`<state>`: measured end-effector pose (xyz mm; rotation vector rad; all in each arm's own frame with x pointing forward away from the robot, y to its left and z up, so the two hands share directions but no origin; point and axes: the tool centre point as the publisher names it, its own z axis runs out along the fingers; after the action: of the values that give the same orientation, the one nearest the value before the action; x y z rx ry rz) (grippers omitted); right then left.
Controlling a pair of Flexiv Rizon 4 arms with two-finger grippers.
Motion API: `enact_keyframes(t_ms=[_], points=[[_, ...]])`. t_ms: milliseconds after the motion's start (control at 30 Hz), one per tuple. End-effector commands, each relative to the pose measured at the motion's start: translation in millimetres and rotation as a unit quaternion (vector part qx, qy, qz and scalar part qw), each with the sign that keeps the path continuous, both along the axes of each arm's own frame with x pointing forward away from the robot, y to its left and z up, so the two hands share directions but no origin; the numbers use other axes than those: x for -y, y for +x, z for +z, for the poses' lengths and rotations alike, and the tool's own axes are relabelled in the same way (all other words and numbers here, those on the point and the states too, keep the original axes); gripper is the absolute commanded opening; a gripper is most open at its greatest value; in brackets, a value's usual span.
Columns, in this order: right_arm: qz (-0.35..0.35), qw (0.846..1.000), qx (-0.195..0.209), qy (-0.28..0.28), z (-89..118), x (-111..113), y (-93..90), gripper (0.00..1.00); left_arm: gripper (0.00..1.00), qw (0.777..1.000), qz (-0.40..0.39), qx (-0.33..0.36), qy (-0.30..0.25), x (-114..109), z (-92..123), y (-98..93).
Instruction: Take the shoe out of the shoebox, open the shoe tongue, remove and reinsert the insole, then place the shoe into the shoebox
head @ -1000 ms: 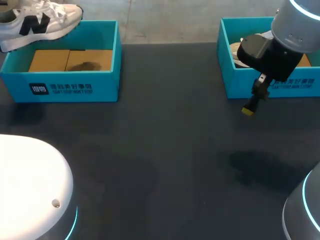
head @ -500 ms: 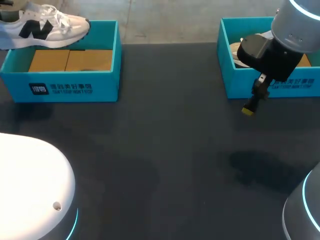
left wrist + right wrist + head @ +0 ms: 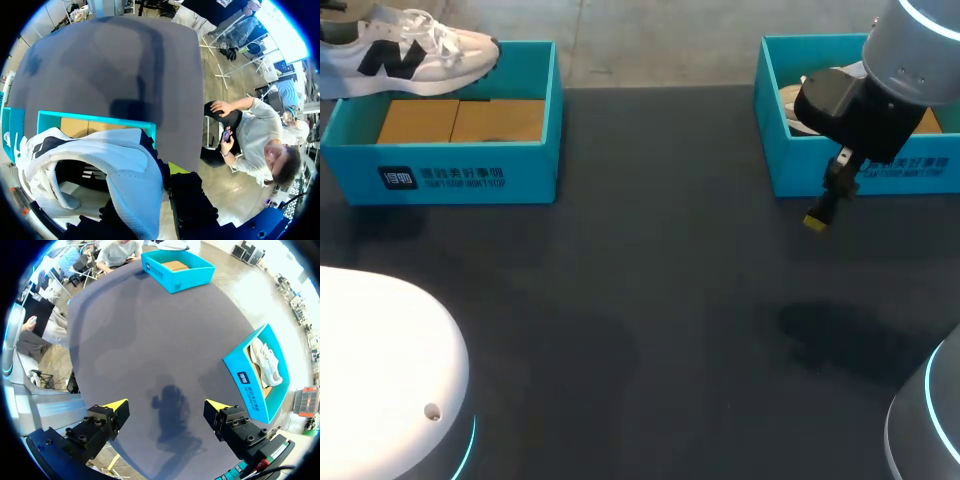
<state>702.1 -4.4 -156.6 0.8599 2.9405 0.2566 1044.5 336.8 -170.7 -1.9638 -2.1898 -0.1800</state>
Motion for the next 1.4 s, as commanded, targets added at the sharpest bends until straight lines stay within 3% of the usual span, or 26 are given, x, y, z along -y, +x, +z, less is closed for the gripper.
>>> enact_keyframes(t_ms=[33, 400, 767, 1400], points=[[0.0, 1.0, -0.002, -0.001, 0, -1, 2.0, 1.0, 0.0, 1.0, -0.001, 0.0, 0.0, 0, 2, -0.1], [0.0, 1.0, -0.002, -0.001, 0, -1, 2.0, 1.0, 0.0, 1.0, -0.022, 0.011, -0.003, 14, -11, 1.8], [0.0, 1.0, -0.002, -0.001, 0, -1, 2.0, 1.0, 0.0, 0.999, -0.039, 0.016, -0.004, 30, -48, 9.7], [0.0, 1.0, -0.002, -0.001, 0, -1, 2.0, 1.0, 0.0, 0.999, -0.053, 0.004, -0.013, 34, -98, 24.2]])
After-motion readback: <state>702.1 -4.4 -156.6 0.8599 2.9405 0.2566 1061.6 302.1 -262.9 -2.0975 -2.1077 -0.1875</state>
